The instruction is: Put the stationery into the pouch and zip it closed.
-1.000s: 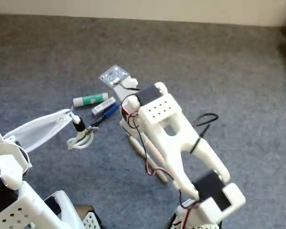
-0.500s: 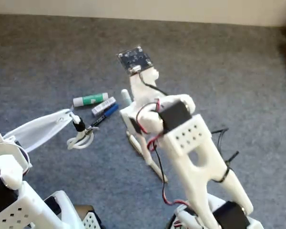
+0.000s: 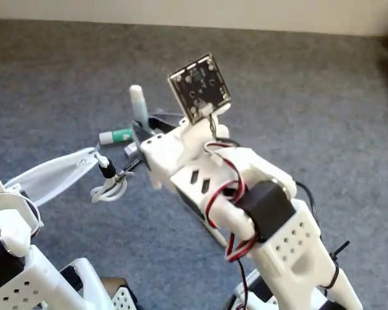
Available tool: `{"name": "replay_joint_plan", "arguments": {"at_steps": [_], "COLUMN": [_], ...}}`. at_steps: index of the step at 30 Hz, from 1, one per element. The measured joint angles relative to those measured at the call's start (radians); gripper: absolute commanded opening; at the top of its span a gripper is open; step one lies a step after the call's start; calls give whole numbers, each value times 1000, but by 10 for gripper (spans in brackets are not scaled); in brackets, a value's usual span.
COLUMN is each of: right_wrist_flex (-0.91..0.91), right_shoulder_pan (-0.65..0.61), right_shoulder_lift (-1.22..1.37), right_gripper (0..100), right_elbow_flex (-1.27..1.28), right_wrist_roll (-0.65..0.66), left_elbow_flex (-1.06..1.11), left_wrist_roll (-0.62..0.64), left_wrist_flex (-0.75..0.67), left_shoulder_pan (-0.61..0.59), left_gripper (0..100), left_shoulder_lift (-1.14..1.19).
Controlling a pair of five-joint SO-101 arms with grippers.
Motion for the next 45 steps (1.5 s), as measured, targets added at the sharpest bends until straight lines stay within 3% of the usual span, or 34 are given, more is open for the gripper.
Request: {"name": "replay_joint_plan", "arguments": {"at_steps": [16, 32, 45], "right_wrist_flex": [-390, -884, -928], "right_shoulder_pan": [-215, -259, -307], "right_shoulder_lift": [-8, -8, -8], "right_gripper": [4, 4, 4], "right_elbow_flex": [6, 359, 470], "right_wrist_roll": [0, 0, 11], "left_elbow_flex": [8, 8, 8], "left_wrist_roll": [0, 0, 0], "left_wrist_flex": [0, 0, 0], "left_shoulder_pan": [0, 0, 0], "left_gripper": [7, 7, 7], "left_shoulder_lift": [-9, -9, -8]}}
